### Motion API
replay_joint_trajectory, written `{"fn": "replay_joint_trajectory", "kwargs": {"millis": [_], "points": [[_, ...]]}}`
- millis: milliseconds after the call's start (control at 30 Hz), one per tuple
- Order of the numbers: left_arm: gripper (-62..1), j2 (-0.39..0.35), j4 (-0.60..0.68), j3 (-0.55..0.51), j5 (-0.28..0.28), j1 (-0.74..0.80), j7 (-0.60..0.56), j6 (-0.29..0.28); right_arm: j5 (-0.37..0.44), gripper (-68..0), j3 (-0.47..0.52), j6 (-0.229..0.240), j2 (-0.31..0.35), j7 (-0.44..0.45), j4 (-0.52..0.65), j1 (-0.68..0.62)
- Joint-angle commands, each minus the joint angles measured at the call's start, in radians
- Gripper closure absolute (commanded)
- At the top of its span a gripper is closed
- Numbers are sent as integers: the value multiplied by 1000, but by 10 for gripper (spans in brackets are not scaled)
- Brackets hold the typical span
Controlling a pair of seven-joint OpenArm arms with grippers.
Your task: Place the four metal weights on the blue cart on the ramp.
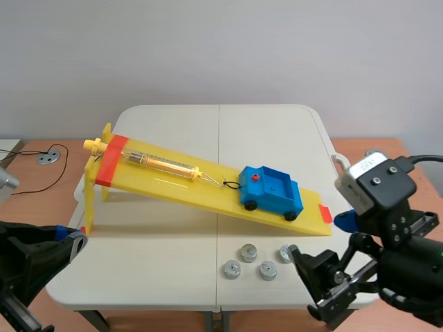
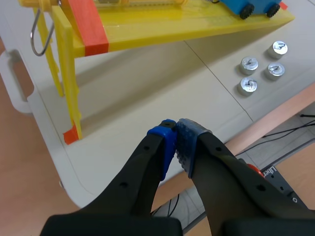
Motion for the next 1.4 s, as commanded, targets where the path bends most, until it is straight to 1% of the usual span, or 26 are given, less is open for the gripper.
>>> {"fn": "replay_joint_trajectory", "kwargs": {"millis": [0,67,133,200,300,367,433,500,600,700,767,833,967,1167,1367], "points": [[-36,5,74,-14,-73,-10,-85,-18,31,-443,-6,-11,-9,105,7,67],[-36,7,71,-14,-73,-11,-85,-18,31,-422,-36,-11,-28,104,-17,94],[-36,7,71,-13,-73,-11,-85,-18,27,-421,-66,-11,-45,91,-40,124],[-36,7,71,-13,-73,-11,-85,-18,2,-421,-93,-11,-68,79,-63,150],[-36,7,71,-13,-74,-11,-85,-18,-27,-379,-134,-13,-92,76,-99,185],[-36,7,71,-13,-74,-11,-85,-18,-41,-375,-158,-17,-106,74,-122,204],[-36,7,71,-13,-74,-11,-85,-18,-62,-375,-178,-29,-120,75,-143,219],[-36,7,71,-13,-74,-11,-85,-18,-73,-375,-198,-71,-134,75,-164,233],[-36,8,71,-13,-74,-11,-85,-18,-107,-375,-221,-108,-153,75,-192,251],[-36,8,71,-13,-74,-11,-85,-18,-134,-372,-247,-129,-169,79,-219,274],[-36,8,71,-13,-74,-11,-85,-18,-145,-366,-264,-133,-176,80,-237,286],[-36,8,71,-13,-74,-11,-85,-18,-159,-366,-280,-154,-183,83,-255,298],[-36,18,71,-13,-74,-11,-85,-18,-175,-366,-303,-180,-198,91,-302,325],[-36,24,71,-13,-74,-11,-85,-18,-200,-366,-335,-182,-224,108,-379,368],[-36,24,71,-13,-74,-11,-85,-18,-205,-366,-355,-198,-237,121,-416,393]]}}
